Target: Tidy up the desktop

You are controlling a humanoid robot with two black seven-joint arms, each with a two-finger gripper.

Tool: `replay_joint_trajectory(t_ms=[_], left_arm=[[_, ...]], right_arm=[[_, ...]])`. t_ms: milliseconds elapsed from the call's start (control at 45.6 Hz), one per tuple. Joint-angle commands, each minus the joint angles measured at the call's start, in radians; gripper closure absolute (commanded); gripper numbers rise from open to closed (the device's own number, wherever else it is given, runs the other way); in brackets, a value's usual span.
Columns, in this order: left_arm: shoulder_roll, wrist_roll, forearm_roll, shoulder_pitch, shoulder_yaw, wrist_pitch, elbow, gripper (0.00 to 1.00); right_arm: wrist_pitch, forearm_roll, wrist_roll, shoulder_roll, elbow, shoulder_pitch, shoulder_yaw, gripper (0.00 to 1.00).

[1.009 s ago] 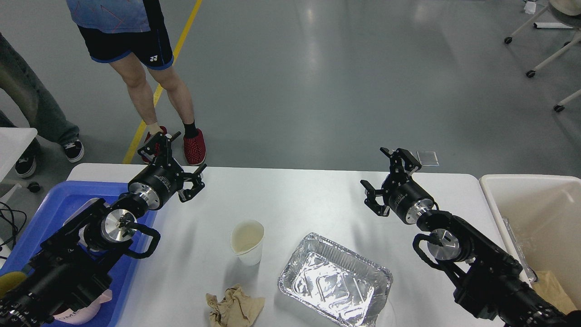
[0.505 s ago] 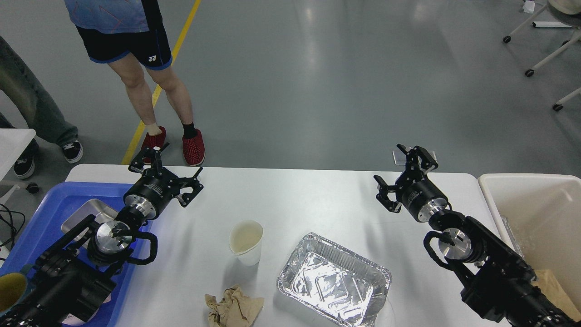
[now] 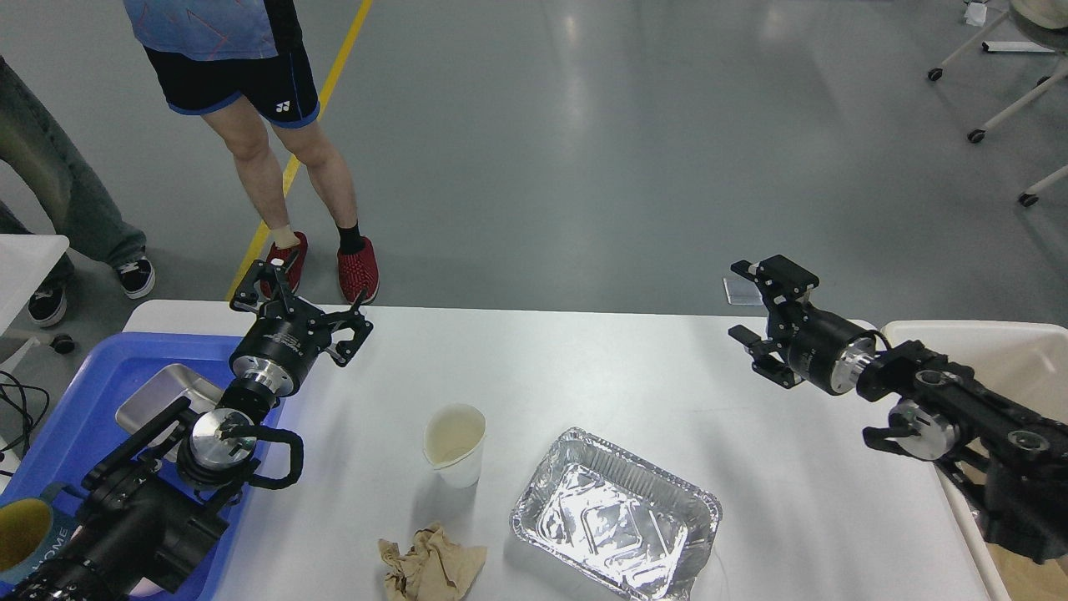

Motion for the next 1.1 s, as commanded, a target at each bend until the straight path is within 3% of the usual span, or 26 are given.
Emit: replay_joint_trajectory(t_ms=[0,263,483,614,790,1075], left_arm=[[-0.007,0.005,0.000,0.001,0.002,0.017,0.001,0.03],[-0.028,0.006,0.000,-0.002,0.003,0.018,-0.001,0.03],[-0.042,-0.003,0.007,-0.008,0.018,0.026,0.001,0.03],[-0.039,-0.006,0.016,-0.013,0.063,0.051,0.001,0.03],[-0.037,-0.006,0.017,-0.010,0.066,0.051,-0.001,0.03],[-0.037,0.016,0.017,-0.005,0.068,0.069,-0.004,0.03]], right_arm=[[0.016,0.002,-0.053,-0.188,0.143,0.076,-0.177,0.00],[0.095,-0.069,-0.062,-0.541,0.432,0.138,-0.356,0.00],[0.104,-0.164,-0.067,-0.741,0.668,0.129,-0.510,0.00],[0.105,-0.164,-0.067,-0.837,0.731,0.093,-0.525,0.00],[0.096,-0.164,-0.065,-0.819,0.740,0.012,-0.519,0.00],[-0.002,-0.170,-0.065,-0.563,0.695,0.001,-0.520,0.00]])
